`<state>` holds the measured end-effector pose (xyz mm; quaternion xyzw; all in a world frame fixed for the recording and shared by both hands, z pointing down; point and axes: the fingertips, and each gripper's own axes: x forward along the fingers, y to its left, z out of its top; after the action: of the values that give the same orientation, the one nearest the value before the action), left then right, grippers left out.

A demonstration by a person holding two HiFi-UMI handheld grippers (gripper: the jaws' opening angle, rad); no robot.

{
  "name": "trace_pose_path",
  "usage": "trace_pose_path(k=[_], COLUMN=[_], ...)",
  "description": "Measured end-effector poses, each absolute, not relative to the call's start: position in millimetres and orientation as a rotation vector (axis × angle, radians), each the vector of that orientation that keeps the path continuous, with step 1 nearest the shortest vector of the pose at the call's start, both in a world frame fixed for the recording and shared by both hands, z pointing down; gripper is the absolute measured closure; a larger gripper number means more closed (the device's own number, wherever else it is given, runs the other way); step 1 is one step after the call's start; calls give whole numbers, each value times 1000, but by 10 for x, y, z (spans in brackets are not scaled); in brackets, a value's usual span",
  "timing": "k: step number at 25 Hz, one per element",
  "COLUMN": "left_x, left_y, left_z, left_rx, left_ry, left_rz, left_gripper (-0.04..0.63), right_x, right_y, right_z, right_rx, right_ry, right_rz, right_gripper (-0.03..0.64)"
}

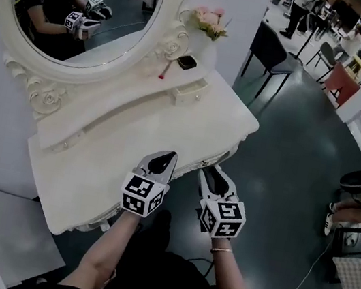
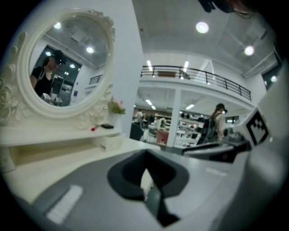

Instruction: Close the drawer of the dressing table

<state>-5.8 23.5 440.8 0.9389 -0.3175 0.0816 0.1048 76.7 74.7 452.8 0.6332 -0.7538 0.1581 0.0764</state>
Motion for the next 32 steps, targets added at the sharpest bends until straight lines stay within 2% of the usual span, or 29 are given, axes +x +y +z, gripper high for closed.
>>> trace_pose_path(k=[32], left_x=[190], left_y=[-1320], left_z=[4886], left_rx=[2620], left_ry=[-936], left_rz=[316], left_gripper=[591], right_x=[1237], right_y=[-1255], right_z=[4823], right_rx=[1784], right_ry=[-2177], right_rz=[484], right_gripper=[515])
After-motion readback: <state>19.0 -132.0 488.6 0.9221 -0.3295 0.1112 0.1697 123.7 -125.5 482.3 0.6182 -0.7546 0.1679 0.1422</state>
